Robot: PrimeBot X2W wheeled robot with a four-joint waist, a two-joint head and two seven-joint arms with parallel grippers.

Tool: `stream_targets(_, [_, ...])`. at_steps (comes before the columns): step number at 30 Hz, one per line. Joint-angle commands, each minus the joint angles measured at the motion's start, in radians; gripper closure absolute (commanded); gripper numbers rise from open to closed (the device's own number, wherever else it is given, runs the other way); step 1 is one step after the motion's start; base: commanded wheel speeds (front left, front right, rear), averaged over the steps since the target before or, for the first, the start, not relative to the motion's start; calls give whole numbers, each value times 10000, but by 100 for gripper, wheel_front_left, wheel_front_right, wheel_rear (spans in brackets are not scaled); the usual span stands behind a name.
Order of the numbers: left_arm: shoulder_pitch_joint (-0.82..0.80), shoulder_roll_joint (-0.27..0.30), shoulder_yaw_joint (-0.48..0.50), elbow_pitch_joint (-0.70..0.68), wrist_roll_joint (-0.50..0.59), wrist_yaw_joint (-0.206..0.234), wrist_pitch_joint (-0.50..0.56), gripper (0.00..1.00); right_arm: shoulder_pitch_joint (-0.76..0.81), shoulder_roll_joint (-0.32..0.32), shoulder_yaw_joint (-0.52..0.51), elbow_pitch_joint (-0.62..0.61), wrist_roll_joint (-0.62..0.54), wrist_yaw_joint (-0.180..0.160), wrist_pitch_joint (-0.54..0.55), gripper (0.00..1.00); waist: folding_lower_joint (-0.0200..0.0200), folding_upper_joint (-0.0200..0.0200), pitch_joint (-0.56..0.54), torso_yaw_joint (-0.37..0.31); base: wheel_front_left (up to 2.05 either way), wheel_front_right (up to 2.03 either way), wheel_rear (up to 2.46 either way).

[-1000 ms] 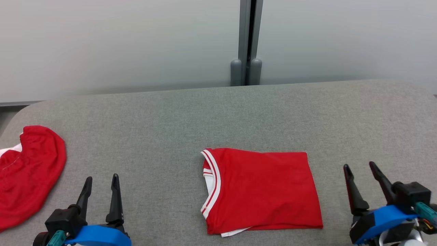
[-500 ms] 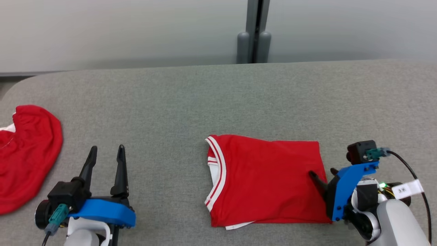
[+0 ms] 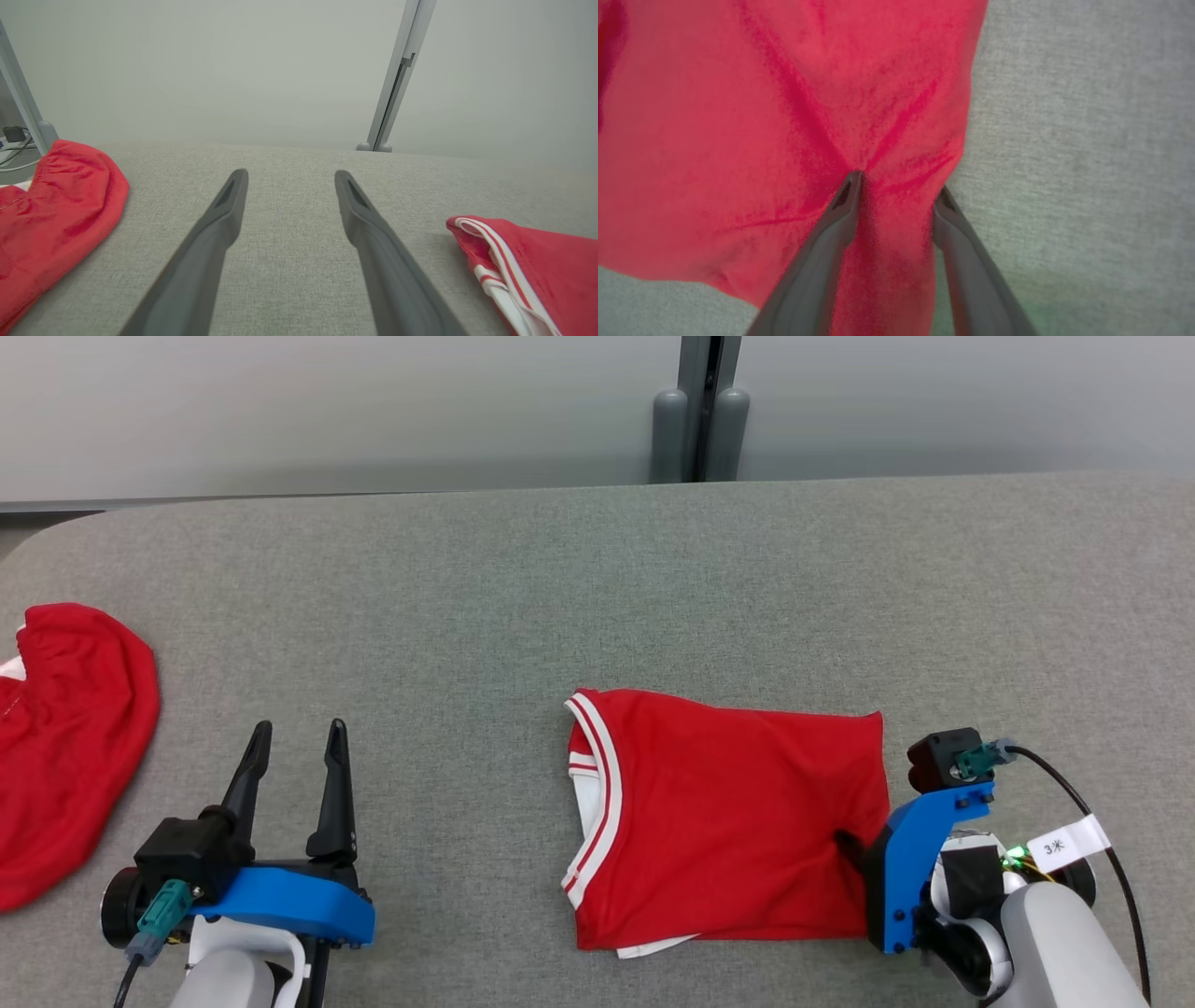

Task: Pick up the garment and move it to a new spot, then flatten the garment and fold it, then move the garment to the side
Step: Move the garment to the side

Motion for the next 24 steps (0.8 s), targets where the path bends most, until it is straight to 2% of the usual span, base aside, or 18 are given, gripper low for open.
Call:
stream_targets(1, [-150, -13, 32, 16, 25, -38, -45, 0, 189, 6, 98, 102, -84, 4, -74, 100, -1, 0, 19, -20, 0, 0, 0])
stream_targets(6, [-321, -69, -40, 65, 128, -137, -45, 0, -294, -447, 421, -198, -35, 2, -672, 100, -1, 0, 142, -104, 0, 0, 0])
stream_targets(9, [-455, -4, -7, 3, 187, -167, -45, 0, -767, -919, 1141, -408, 58, 2, -735, 100, -1, 0, 284, -325, 0, 0, 0])
stream_targets(12, [-544, 106, 108, -141, 197, -170, -46, 0, -1457, -1700, 2102, -603, 198, 2, -664, 100, -1, 0, 496, -740, 0, 0, 0])
stream_targets(16, [-626, 204, 230, -431, 319, -49, -46, 0, -2649, -3075, 3294, -855, 338, -2, -983, 100, -1, 0, 866, -1509, 0, 0, 0])
stream_targets(20, [-850, 361, 215, -649, 429, -67, 14, 0, -3799, -4289, 4255, -693, 392, 2, -1683, 100, -1, 0, 1325, -2342, 0, 0, 0])
stream_targets(24, [-1238, 515, 141, -885, 515, -98, 202, 0, -4897, -5134, 4775, 53, 538, -1, -2616, 100, -1, 0, 1891, -2983, 0, 0, 0])
